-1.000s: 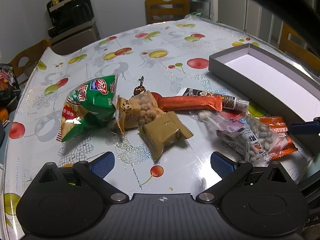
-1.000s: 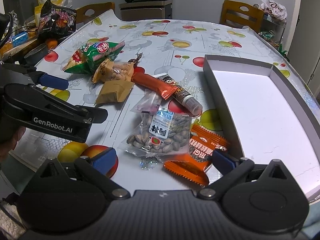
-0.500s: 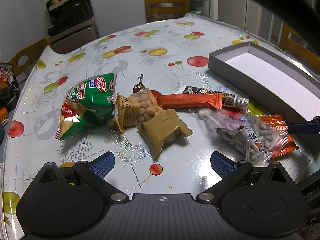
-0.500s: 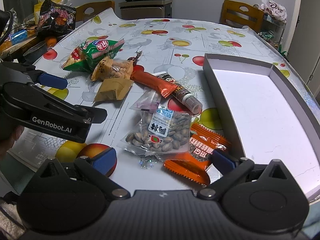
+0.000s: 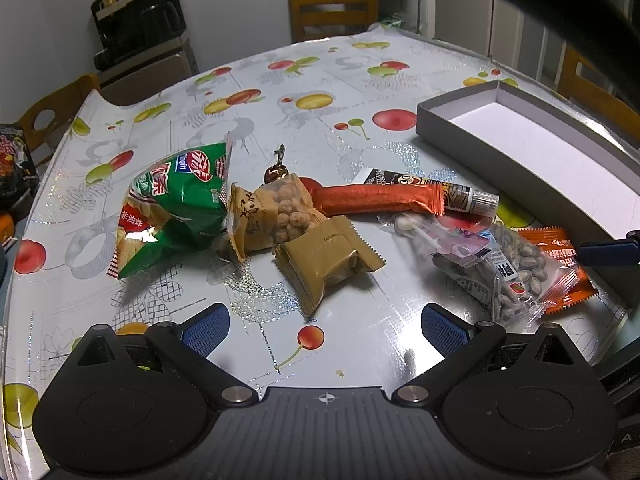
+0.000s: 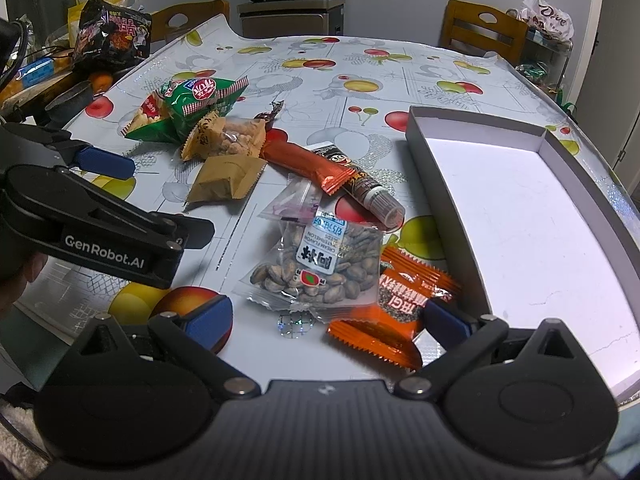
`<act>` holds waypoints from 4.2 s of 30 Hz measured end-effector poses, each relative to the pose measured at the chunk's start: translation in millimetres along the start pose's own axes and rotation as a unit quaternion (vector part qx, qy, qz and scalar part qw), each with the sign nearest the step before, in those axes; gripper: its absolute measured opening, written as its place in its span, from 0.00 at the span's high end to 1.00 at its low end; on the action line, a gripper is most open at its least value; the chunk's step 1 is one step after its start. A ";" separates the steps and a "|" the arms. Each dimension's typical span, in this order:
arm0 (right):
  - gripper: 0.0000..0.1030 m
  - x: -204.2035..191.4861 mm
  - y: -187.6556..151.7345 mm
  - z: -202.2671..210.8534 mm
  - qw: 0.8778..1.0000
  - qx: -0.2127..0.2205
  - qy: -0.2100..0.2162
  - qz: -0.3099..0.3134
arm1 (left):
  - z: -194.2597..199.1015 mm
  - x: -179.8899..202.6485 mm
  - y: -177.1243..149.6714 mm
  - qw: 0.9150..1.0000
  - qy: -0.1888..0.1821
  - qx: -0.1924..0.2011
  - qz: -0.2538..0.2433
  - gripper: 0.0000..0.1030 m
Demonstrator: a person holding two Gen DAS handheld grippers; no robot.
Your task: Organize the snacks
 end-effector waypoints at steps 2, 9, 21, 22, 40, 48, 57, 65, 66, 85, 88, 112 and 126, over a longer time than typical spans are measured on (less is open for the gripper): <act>0.00 -0.1 0.0 -0.1 1.000 0.000 0.000 0.000 | 0.0 0.2 -0.3 1.000 0.000 0.000 0.000 0.00; 0.00 1.4 0.8 0.0 1.000 0.004 -0.003 0.001 | -0.8 0.0 1.2 1.000 -0.001 0.002 0.000 0.00; 0.00 -2.7 11.3 6.1 0.999 0.030 0.011 0.037 | 8.7 3.0 14.4 0.999 -0.029 0.038 -0.001 0.00; 0.00 -3.5 13.6 4.6 0.999 0.032 0.015 0.040 | 9.4 2.4 15.5 0.999 -0.031 0.041 0.002 0.00; 0.13 1.4 29.4 -53.0 0.999 0.038 0.009 0.025 | -1.0 3.8 28.9 0.996 -0.071 0.052 0.025 0.00; 0.32 1.4 25.6 -56.6 0.998 0.054 0.003 0.032 | -14.4 23.2 42.1 0.991 -0.121 0.054 0.027 0.00; 0.34 1.2 22.5 -54.9 0.997 0.064 0.005 0.031 | -44.1 38.2 47.8 0.990 -0.135 0.006 0.043 0.33; 0.35 4.6 22.0 -55.9 0.997 0.072 0.013 0.031 | -56.6 47.1 49.2 0.991 -0.129 -0.006 0.047 0.42; 0.35 4.5 21.9 -55.6 0.997 0.072 0.014 0.032 | -56.6 47.5 49.7 0.991 -0.128 -0.005 0.047 0.49; 0.38 0.0 17.8 -26.9 0.994 0.102 0.007 0.037 | -15.2 32.2 49.5 0.989 -0.130 0.061 0.036 0.79; 0.38 0.0 22.2 -13.6 0.992 0.121 0.002 0.041 | -1.7 28.2 54.6 0.988 -0.127 0.085 0.034 0.79; 0.38 146.2 51.6 55.7 0.977 0.176 -0.114 -0.028 | -36.2 149.1 178.9 0.957 -0.208 0.173 -0.106 0.79; 0.37 215.0 71.2 -28.2 0.981 0.112 -0.110 -0.117 | -111.6 210.2 200.6 0.964 -0.214 0.120 -0.104 0.75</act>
Point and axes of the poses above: each gripper's, at about its wrist camera, not at the fingertips, and z roughly against the way its jaws point, x to its right, y to its top, the point moved 4 cm from there along -z, roughly the way its jaws point, and after that the axes turned 9 degrees about y, right-handed, at the moved point
